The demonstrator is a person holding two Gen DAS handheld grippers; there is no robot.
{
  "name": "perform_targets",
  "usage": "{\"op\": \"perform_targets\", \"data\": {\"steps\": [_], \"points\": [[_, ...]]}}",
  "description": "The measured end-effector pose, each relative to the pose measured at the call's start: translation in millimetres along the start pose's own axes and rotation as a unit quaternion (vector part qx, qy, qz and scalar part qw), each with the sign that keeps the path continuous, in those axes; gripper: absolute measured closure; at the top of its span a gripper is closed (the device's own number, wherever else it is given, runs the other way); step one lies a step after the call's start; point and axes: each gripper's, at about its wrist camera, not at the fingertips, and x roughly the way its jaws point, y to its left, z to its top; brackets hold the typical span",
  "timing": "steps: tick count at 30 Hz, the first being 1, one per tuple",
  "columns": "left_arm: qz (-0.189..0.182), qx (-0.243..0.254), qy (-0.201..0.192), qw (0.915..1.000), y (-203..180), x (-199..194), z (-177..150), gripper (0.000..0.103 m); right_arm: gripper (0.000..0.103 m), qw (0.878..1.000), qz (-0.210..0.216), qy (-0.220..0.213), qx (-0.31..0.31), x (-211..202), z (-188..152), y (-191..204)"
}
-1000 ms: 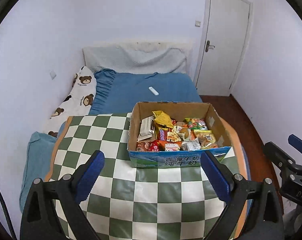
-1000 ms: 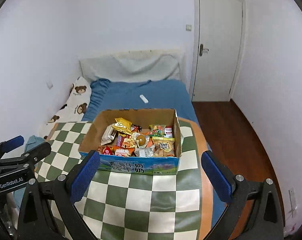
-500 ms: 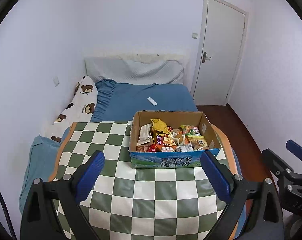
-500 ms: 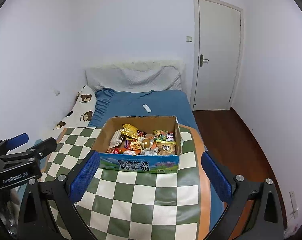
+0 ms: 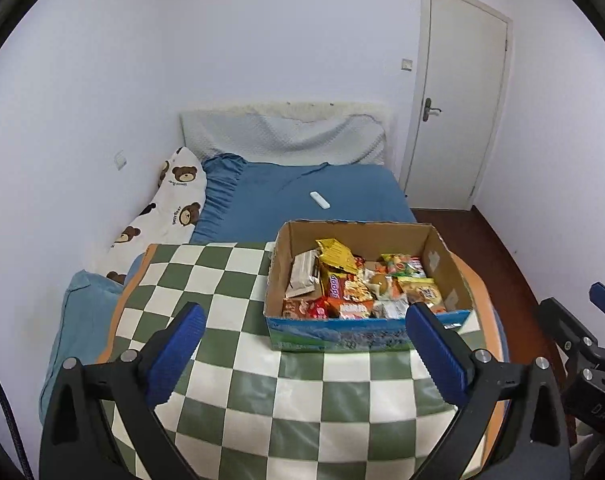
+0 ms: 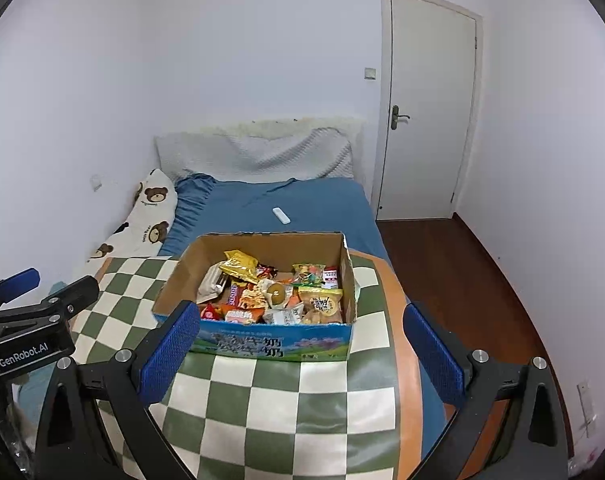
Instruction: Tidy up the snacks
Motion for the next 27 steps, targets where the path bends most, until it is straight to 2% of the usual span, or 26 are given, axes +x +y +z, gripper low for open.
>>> {"op": "perform_targets", "data": {"steps": [13, 21, 27], "points": [[0.011, 0.011, 0.035, 0.9993, -6.6, 62.1, 3.3, 0.000, 0.000, 0.999, -0.005, 0.033, 0.001, 77.2, -2.7, -0.6], [0.014, 0.011, 0.049, 0.9987, -8.1, 79.0, 2.1, 0.000, 0.000, 0.999, -0.005, 0.045, 0.003, 99.3, -4.8, 0.5], [0.015, 0.012, 0.048, 0.9987, -7.1, 81.3, 2.5, 0.001, 0.000, 0.999, -0.004, 0.047, 0.004, 100.8, -4.4, 1.2]]}}
